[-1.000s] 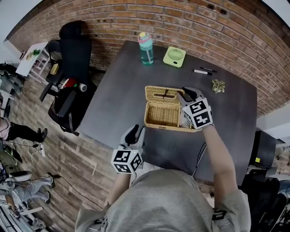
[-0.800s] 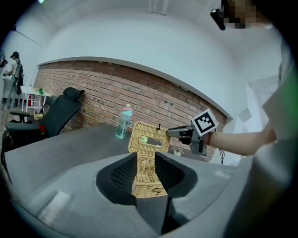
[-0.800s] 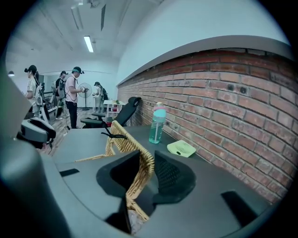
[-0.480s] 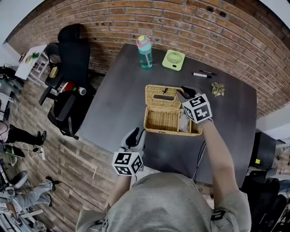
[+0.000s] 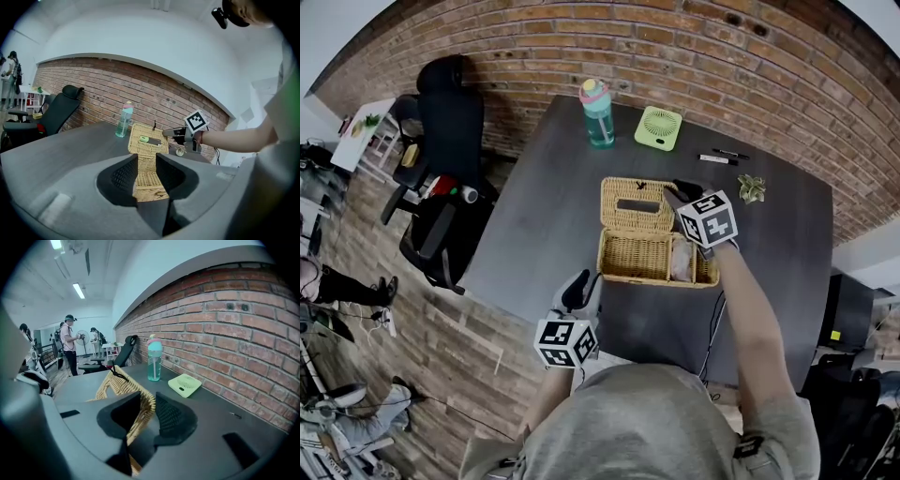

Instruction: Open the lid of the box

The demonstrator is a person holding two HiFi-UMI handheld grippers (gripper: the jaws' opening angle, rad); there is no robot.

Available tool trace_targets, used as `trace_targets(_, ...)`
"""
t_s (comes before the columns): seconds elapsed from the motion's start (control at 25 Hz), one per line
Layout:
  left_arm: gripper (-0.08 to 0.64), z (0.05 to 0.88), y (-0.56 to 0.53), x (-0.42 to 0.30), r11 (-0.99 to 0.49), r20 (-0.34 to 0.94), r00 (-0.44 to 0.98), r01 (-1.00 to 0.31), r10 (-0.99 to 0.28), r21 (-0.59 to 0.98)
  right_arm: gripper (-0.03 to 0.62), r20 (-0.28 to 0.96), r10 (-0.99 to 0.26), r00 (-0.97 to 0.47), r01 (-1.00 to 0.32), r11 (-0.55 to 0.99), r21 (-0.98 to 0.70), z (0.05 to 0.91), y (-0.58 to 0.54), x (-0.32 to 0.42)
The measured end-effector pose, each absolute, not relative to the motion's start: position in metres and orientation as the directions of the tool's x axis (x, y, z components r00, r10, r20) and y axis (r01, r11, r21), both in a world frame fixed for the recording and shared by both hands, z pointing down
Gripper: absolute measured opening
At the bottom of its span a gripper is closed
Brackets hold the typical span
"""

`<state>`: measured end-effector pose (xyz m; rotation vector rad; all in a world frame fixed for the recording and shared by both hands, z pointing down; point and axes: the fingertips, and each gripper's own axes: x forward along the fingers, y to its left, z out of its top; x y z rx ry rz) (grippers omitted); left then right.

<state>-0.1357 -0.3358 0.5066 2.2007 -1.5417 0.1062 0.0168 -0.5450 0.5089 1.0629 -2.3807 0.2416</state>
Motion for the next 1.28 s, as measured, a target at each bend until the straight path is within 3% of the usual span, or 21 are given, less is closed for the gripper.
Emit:
trace_targets(0.52, 0.118, 0.519, -0.350, -0.132, -0.277, 0.336, 0.384, -0.904, -0.860, 0.326, 0.106, 0.556, -0.612, -0.563, -0.758, 0.650, -0.052, 0.543, -0.571, 0.019)
trace_targets(1.28, 0.118, 0.518, -0.352, -0.131, -0.290, 0.337, 0.394, -0.902, -0.855, 0.320, 0.107, 0.592, -0.631, -0.501, -0.795, 0.607, -0.026, 0.564, -0.582, 0.021)
